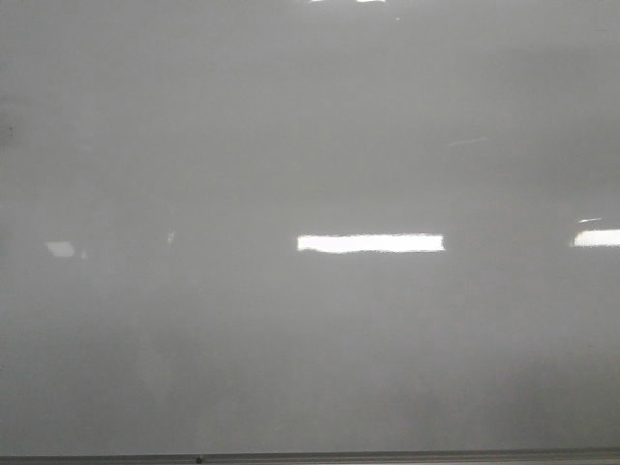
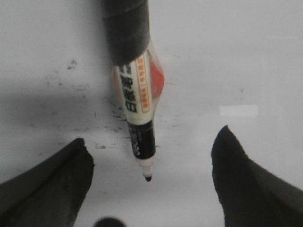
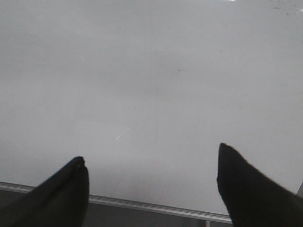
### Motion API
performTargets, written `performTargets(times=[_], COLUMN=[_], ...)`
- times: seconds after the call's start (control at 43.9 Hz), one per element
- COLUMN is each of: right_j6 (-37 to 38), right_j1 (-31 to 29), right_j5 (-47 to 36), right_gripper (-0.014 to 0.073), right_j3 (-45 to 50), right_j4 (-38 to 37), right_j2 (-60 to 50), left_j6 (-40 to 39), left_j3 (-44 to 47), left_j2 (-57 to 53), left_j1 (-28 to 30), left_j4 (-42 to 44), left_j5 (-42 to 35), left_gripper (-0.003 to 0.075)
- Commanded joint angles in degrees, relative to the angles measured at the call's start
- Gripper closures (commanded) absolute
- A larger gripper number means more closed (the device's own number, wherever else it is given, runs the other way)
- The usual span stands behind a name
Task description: Write number 7 on whiteboard
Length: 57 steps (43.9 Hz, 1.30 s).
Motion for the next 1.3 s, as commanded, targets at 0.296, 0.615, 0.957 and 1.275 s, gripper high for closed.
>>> performTargets(times=[0.296,0.615,0.957,1.275], right_j6=[-0.30,-0.30,-0.25,-0.25], right_j1=[0.10,0.10,0.10,0.10], right_j5=[-3.35,-3.35,-3.25,-2.93], right_gripper=[0.0013,0.0013,0.0013,0.0013], right_j3=[-1.60,-1.60,-1.60,-1.60], right_j4=[-0.20,-0.20,-0.20,-0.20], right_j2=[0.39,0.39,0.39,0.39], left_j6=[-0.07,-0.07,-0.07,7.72], left_j3=[-1.84,-1.84,-1.84,-9.85], left_j2=[3.80,4.54,0.79,-8.70], left_j1=[0.09,0.09,0.09,-5.45], left_j4=[-0.13,-0.13,2.26,2.10], left_j5=[-12.64,-13.72,-8.34,18.05], left_gripper=[0.0372,0.0588,0.0741,0.0741])
